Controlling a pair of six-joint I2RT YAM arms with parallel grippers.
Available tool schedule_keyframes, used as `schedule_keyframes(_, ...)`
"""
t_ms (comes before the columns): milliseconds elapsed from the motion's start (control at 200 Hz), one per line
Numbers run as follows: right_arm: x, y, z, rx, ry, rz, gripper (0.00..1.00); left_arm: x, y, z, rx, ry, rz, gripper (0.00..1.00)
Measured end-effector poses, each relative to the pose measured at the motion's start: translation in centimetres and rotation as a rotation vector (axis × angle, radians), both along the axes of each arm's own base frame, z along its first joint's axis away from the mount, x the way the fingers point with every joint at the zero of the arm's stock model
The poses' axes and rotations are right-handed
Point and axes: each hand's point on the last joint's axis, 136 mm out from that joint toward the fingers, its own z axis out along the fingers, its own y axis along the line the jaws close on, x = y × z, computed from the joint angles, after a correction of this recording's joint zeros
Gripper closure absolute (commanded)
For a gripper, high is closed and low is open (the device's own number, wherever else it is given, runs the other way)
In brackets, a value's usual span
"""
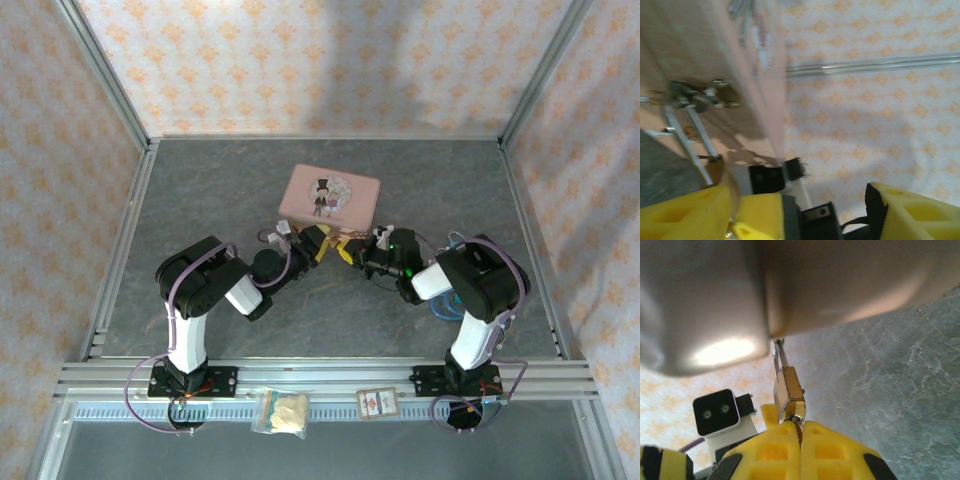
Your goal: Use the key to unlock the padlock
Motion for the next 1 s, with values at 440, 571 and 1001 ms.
schedule_keyframes(440, -0.2, -0.6, -2.6, -0.159, -0.104, 0.000, 1.00, -0.3, 1.6, -1.4, 0.194, 0.104, 0.052, 0.31)
schedule_keyframes(571, -0.2, -0.6, -2.4, -0.137, -0.112, -0.008, 1.00, -0.2, 1.3, -3.3, 0.233, 0.149, 0.051, 0.31)
schedule_keyframes(1001, -0.4, -0.2, -1.5, -0.051, -0.056, -0.016, 1.00, 1.5, -1.9, -4.5, 0.232, 0.134, 0.027, 0.49)
